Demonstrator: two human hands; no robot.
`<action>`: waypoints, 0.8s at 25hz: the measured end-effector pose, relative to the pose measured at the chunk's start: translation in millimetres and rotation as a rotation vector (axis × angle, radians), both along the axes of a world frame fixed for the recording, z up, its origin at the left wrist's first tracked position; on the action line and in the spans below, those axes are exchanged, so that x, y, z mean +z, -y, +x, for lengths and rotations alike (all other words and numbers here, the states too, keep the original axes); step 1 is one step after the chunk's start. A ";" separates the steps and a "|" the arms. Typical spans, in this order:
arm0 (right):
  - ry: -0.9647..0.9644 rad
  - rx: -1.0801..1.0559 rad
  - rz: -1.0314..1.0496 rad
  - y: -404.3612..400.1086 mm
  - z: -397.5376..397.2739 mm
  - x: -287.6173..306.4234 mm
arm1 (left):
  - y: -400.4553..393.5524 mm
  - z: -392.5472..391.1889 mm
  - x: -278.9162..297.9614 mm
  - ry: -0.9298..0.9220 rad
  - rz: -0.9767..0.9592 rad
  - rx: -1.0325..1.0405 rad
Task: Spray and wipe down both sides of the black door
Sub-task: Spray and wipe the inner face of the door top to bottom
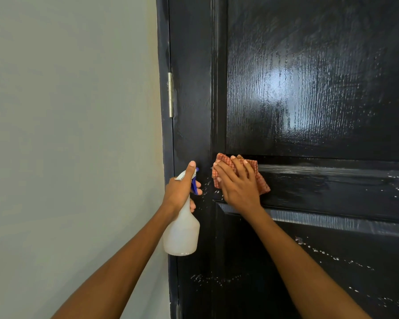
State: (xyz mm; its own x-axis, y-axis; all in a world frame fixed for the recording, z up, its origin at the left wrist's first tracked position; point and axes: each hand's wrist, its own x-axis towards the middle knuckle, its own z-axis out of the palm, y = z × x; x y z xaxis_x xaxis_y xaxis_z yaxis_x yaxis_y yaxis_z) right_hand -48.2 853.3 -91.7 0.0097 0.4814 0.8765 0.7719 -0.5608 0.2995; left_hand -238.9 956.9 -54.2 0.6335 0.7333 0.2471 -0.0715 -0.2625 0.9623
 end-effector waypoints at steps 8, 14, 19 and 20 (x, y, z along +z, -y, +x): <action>0.169 0.019 -0.228 42.9 24.0 7.5 | 20.7 9.3 -4.2 0.024 -0.021 -0.036; 0.066 -0.108 0.037 112.7 45.5 -1.1 | 34.0 21.8 -3.4 0.036 -0.046 -0.094; -0.384 -0.251 0.525 132.9 43.2 -16.1 | 39.2 27.9 -5.9 0.030 -0.050 -0.129; -0.519 -0.256 0.662 121.9 36.7 -10.0 | 40.0 28.0 -5.2 0.035 -0.048 -0.139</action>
State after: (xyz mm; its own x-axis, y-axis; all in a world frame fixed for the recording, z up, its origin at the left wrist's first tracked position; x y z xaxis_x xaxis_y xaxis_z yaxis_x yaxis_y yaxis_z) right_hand -11.5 731.3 -101.6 0.5221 -0.1961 0.8300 0.5471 -0.6696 -0.5023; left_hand -210.9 916.9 -59.4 0.7212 0.6507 0.2376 -0.1372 -0.2020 0.9697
